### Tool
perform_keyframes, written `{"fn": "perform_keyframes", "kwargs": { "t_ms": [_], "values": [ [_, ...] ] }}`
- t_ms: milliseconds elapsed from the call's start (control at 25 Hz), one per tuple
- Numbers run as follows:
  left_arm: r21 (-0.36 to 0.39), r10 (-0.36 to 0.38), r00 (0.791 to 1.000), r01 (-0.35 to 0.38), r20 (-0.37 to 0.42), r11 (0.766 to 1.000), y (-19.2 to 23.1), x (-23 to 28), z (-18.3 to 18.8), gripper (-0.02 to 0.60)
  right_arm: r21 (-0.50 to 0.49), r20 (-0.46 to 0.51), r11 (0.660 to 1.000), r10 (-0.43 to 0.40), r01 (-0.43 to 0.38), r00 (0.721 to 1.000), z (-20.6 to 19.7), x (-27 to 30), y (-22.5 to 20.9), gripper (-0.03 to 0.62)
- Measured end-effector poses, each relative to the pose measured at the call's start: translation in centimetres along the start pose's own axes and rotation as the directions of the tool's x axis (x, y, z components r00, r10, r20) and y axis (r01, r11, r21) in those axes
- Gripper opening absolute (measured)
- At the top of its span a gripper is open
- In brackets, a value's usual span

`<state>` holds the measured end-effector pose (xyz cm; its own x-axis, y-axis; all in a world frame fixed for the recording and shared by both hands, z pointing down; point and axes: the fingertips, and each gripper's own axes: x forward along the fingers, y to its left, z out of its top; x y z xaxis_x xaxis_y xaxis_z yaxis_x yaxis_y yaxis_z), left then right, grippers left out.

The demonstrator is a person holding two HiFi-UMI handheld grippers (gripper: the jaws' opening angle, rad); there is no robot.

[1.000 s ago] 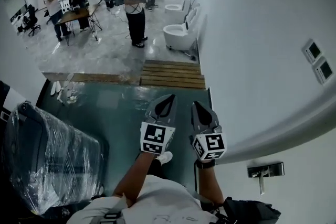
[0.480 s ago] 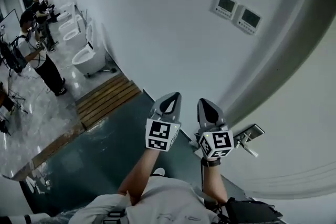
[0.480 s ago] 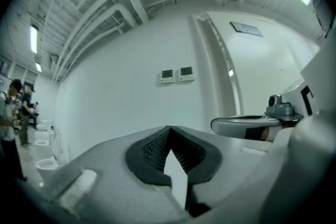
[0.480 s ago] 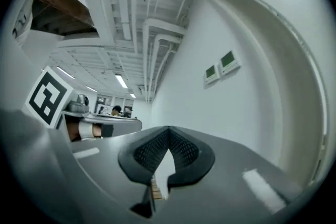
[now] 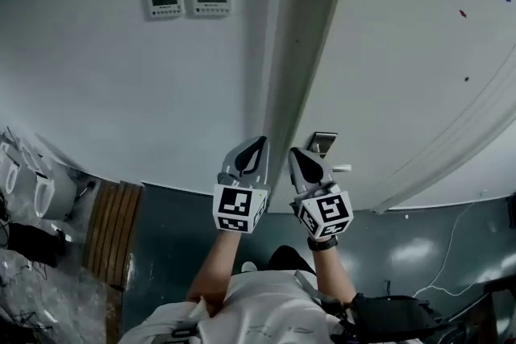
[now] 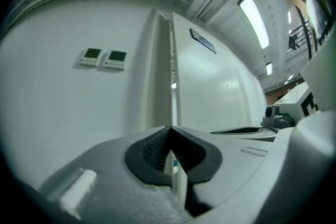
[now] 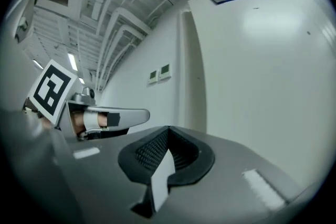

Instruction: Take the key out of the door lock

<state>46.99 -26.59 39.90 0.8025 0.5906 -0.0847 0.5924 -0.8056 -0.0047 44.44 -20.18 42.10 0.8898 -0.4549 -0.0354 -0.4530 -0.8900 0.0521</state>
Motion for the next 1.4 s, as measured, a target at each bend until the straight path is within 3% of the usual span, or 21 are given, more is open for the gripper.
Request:
{"fn": "perform_keyframes", "kwargs": {
  "t_ms": [160, 320, 640, 840, 880, 960, 1120, 1280, 1320, 1400],
  "values": [
    [-0.009, -0.081, 0.996, 0.081, -0.029, 0.997, -3.5, 2.7, -1.7, 0.000, 0.020, -0.012, 0.992, -0.124, 0.124, 0.992, -0.9, -3.2, -5.1, 0.005],
    [0.008, -0.101, 0.992, 0.102, -0.069, 0.995, -4.8, 5.0, -4.2, 0.000, 0.075, -0.065, 0.978, -0.188, 0.193, 0.980, -4.3, -4.8, -8.5, 0.005],
    [0.012, -0.069, 0.983, 0.072, -0.172, 0.997, -4.5, 9.0, -9.3, 0.002, 0.183, -0.215, 0.952, -0.203, 0.244, 0.955, -11.7, -6.6, -11.1, 0.005],
    [0.000, -0.048, 0.975, 0.049, -0.215, 0.999, -3.5, 10.8, -12.1, 0.005, 0.299, -0.324, 0.920, -0.151, 0.253, 0.934, -17.4, -7.5, -11.5, 0.005],
    [-0.006, -0.054, 0.972, 0.054, -0.227, 0.999, -3.5, 11.0, -12.7, 0.045, 0.337, -0.343, 0.908, -0.127, 0.248, 0.931, -18.7, -7.8, -11.3, 0.005],
    [-0.017, -0.063, 0.968, 0.060, -0.245, 0.998, -3.5, 11.3, -13.6, 0.046, 0.418, -0.371, 0.873, -0.089, 0.252, 0.924, -21.2, -8.2, -11.1, 0.006],
    [-0.036, -0.060, 0.964, 0.053, -0.260, 0.998, -3.4, 11.8, -14.9, 0.046, 0.580, -0.391, 0.771, -0.017, 0.261, 0.920, -25.3, -8.5, -10.8, 0.006],
    [-0.039, -0.063, 0.968, 0.055, -0.241, 0.998, -3.4, 12.0, -14.9, 0.038, 0.658, -0.385, 0.708, 0.027, 0.255, 0.922, -27.4, -8.2, -11.0, 0.006],
    [-0.042, -0.065, 0.970, 0.056, -0.235, 0.998, -3.4, 12.0, -14.9, 0.026, 0.674, -0.388, 0.693, 0.039, 0.255, 0.921, -27.9, -8.1, -11.0, 0.047],
    [-0.047, -0.063, 0.972, 0.054, -0.226, 0.997, -3.5, 12.0, -14.9, 0.025, 0.705, -0.408, 0.656, 0.062, 0.271, 0.911, -29.2, -8.0, -11.0, 0.211]
  ]
}}
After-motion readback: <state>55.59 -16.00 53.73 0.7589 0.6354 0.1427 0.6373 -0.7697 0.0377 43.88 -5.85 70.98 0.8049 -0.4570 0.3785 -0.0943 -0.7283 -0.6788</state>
